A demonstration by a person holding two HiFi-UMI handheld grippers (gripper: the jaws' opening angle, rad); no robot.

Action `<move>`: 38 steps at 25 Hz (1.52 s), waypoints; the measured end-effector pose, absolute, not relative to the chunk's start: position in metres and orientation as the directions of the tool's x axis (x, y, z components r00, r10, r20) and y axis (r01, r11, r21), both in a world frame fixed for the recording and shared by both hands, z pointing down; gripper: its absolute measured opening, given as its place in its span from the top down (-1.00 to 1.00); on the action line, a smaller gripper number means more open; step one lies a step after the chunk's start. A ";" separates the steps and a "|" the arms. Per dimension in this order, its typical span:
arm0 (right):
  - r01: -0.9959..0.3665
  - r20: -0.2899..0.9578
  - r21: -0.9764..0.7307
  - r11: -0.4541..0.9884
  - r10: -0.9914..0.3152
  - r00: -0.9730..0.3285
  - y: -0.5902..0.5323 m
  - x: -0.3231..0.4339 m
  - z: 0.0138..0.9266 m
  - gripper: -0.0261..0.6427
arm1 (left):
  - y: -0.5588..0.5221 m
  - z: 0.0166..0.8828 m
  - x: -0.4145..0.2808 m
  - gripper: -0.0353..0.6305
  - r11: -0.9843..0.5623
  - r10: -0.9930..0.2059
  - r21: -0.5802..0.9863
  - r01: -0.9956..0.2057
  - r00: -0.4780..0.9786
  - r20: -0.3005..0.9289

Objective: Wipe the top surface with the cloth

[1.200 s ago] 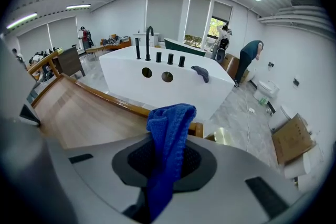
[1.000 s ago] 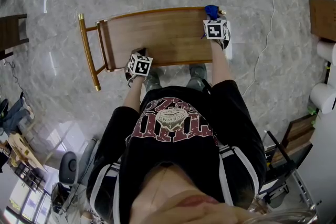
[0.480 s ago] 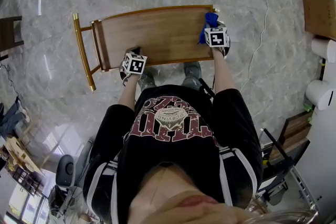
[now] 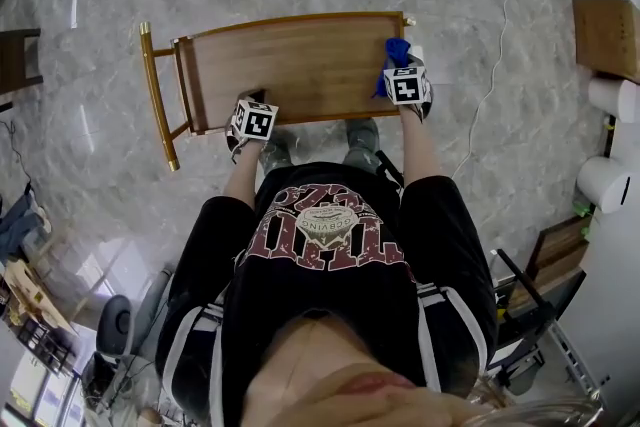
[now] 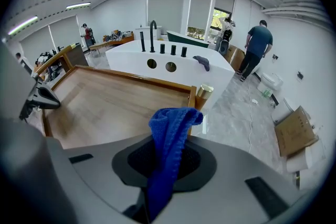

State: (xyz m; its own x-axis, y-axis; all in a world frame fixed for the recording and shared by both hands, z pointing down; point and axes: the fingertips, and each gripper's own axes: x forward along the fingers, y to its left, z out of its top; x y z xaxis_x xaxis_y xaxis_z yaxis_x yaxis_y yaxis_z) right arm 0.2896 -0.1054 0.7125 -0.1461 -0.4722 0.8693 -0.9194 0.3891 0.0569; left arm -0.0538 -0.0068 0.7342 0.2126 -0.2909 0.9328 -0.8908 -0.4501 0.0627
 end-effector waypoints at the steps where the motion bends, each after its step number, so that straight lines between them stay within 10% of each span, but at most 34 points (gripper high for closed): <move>1: -0.921 0.869 0.058 0.384 -0.474 -0.143 -0.104 0.290 0.713 0.75 | -0.007 0.734 -0.054 0.76 -0.450 -0.292 0.063 -0.891 0.214 0.932; 38: -0.872 0.856 -0.063 0.486 -0.423 -0.298 -0.097 0.170 0.719 0.75 | 0.034 0.729 -0.055 0.76 -0.356 -0.298 0.145 -0.923 0.259 0.919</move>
